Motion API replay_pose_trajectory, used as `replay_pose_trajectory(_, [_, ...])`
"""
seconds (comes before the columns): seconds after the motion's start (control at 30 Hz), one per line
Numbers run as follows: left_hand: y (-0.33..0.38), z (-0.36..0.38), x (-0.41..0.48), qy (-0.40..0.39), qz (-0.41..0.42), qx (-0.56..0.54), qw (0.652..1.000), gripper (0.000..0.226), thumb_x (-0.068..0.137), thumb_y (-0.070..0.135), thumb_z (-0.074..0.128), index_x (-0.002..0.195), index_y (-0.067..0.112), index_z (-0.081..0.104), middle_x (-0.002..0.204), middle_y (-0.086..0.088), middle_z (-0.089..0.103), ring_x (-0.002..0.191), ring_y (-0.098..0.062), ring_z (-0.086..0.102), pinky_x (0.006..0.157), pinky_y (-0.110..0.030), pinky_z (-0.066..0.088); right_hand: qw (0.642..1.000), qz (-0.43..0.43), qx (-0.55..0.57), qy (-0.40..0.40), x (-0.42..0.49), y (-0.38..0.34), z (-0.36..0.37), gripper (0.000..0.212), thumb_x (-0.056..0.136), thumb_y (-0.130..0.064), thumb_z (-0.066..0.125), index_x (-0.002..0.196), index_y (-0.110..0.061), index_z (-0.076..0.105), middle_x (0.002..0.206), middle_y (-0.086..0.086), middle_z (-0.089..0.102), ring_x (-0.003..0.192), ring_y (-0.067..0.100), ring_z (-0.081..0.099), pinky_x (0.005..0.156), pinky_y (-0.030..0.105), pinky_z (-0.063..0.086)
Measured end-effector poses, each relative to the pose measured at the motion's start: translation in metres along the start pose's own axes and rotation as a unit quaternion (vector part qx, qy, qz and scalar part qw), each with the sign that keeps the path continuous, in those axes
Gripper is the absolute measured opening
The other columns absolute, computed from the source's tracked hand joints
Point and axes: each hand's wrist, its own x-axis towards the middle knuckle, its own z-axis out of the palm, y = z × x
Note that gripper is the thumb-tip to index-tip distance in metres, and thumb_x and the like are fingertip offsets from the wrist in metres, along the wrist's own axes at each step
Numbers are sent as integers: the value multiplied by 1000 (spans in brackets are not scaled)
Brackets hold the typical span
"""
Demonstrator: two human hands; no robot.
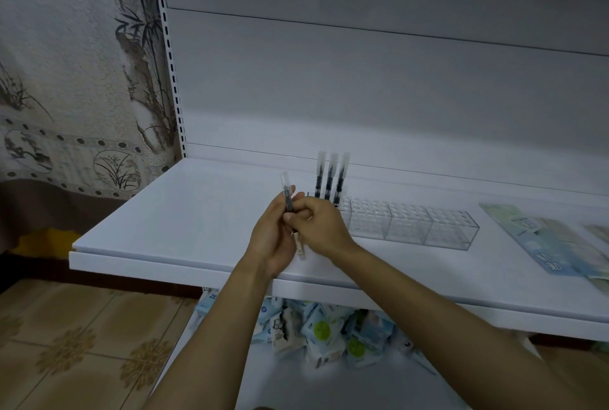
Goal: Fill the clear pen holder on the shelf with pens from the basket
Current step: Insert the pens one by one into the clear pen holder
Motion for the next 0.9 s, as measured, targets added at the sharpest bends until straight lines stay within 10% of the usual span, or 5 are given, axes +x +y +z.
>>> replay_pose_trajectory(0.3, [2,-5,4,56,-4,-33,998,37,98,31,49,131,15,55,136,-4,55,129,-19,46,114,-35,31,996,7,32,84,27,-23,-34,13,83,-17,69,97,-18,67,81,3,72,77,16,70,80,42,57])
replay_pose_trajectory(0.9, [-2,2,5,51,-5,119,992,41,99,21,51,138,10,46,137,-7,54,127,-19,48,113,-33,33,982,-29,-41,183,33,-4,-43,13,83,-18,71,92,-14,63,76,-7,61,71,9,59,73,26,50])
